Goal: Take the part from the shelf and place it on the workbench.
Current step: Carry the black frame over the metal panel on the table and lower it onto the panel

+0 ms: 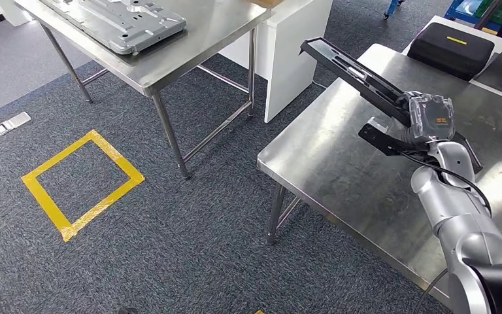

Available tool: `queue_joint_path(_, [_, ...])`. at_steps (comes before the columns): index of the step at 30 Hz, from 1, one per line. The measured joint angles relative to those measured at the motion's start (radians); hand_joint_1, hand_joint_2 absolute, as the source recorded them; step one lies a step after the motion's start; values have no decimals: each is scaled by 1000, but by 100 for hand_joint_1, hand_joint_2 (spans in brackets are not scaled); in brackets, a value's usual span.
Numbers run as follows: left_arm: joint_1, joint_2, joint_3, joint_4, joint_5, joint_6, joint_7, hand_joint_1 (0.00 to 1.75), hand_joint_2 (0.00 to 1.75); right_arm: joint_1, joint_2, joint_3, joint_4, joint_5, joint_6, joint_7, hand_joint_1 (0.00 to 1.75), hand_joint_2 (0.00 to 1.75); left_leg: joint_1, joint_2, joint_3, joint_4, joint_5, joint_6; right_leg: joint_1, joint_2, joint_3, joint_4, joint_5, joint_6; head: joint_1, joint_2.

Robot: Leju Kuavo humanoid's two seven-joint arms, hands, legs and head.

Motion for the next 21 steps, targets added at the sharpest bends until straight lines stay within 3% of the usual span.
queue_joint_path(9, [0, 0, 0, 0, 0, 2, 0, 0, 0, -1, 1, 0, 0, 2, 0, 0, 173, 175, 0, 0, 0, 0, 0, 0, 0, 0, 0, 0, 0, 0, 0, 0])
queue_joint_path(12, [0, 0, 2, 0, 0, 2, 0, 0, 0, -1, 2, 0, 0, 2, 0, 0, 173, 175, -1, 0, 3, -4, 1, 10, -7, 0, 7, -10, 5, 8, -1, 0])
queue_joint_path(14, [0, -2, 4, 0, 0, 2, 0, 0, 0, -2, 2, 0, 0, 3, 0, 0, 173, 175, 9, 3, 19, -27, 12, 18, -7, -1, 8, -8, 1, 13, 0, 0])
queue_joint_path(16, [-1, -3, 6, 0, 0, 2, 0, 0, 0, -5, 1, 0, 0, 4, 1, 0, 173, 175, 17, 6, 35, -49, 23, 20, -7, -1, -16, 53, -35, 9, 1, 0])
queue_joint_path(19, [-2, -4, 8, 0, 0, 2, 0, 0, 0, -3, 1, 0, 1, 4, 2, 1, 173, 175, 19, 6, 38, -53, 25, 20, -14, -1, -79, 213, -103, 9, 1, 0])
queue_joint_path(20, [-2, -5, 9, 0, 0, 2, 0, 0, 0, 0, 1, 0, 1, 5, 2, 1, 173, 175, 22, 6, 38, -52, 25, 17, -19, -1, -80, 224, -106, 16, 1, 0])
queue_joint_path(21, [-2, -5, 10, 0, 0, 3, 0, 0, 0, 3, 1, 0, 1, 5, 2, 1, 173, 175, 26, 6, 37, -51, 25, 12, -25, -1, -60, 194, -93, 26, 1, 0])
